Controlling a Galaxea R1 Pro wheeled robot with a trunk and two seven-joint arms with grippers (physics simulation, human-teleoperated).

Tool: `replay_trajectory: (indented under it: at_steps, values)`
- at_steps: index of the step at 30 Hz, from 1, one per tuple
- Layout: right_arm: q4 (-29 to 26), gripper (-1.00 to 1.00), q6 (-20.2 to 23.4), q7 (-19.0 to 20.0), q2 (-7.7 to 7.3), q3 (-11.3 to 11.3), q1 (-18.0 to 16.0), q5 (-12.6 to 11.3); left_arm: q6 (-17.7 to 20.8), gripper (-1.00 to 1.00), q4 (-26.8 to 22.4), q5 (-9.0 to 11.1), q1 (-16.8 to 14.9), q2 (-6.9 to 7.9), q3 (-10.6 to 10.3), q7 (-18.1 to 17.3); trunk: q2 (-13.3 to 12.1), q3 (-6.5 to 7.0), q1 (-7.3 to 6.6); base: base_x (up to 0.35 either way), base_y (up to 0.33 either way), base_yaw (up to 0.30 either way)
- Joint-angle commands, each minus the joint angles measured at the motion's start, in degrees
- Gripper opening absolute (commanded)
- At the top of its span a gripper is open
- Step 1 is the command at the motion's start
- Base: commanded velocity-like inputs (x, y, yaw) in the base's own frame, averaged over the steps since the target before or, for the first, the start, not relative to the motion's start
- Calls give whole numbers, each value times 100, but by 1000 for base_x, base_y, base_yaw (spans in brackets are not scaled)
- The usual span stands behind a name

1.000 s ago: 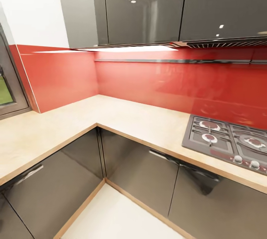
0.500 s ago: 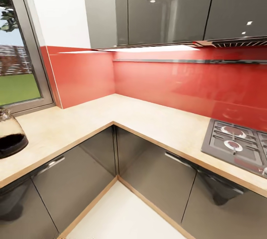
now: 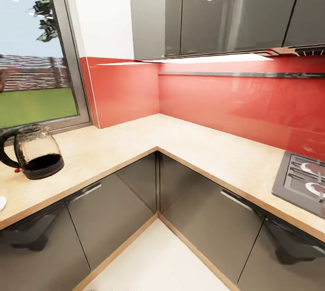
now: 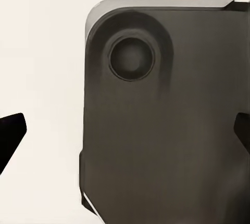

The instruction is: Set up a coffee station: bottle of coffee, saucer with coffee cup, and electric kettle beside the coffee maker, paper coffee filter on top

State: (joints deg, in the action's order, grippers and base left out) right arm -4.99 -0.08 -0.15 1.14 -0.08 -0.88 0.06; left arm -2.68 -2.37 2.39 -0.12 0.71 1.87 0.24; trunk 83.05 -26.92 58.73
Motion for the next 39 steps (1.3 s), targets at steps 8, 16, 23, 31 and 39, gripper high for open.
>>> replay_trajectory:
  at_steps: [8, 16, 23, 31, 39]
  values:
    - [-134, 100, -4, -2, 7, -8, -6, -6, -478, 100, -51, 22, -91, 12, 13, 2, -278, 97, -154, 0, 0, 276]
    - [-648, 100, -1, -10, 1, -10, -5, -6, -529, 100, -769, -16, -479, 44, 14, 13, -599, 216, -330, 0, 0, 276]
    - [-1178, 100, -3, -16, -61, -3, -1, 6, -552, 100, -1060, 6, -511, 50, 25, 28, -880, 319, -483, 0, 0, 276]
    - [-1352, 100, -28, -19, -161, -3, -2, 3, -558, 100, -1080, 15, -482, 57, 40, 29, -1200, 437, -659, 0, 0, 276]
    - [-1356, 100, -326, -20, -204, -22, -3, 4, -558, 100, -1074, 29, -453, 51, 41, 29, -1521, 555, -835, 0, 0, 276]
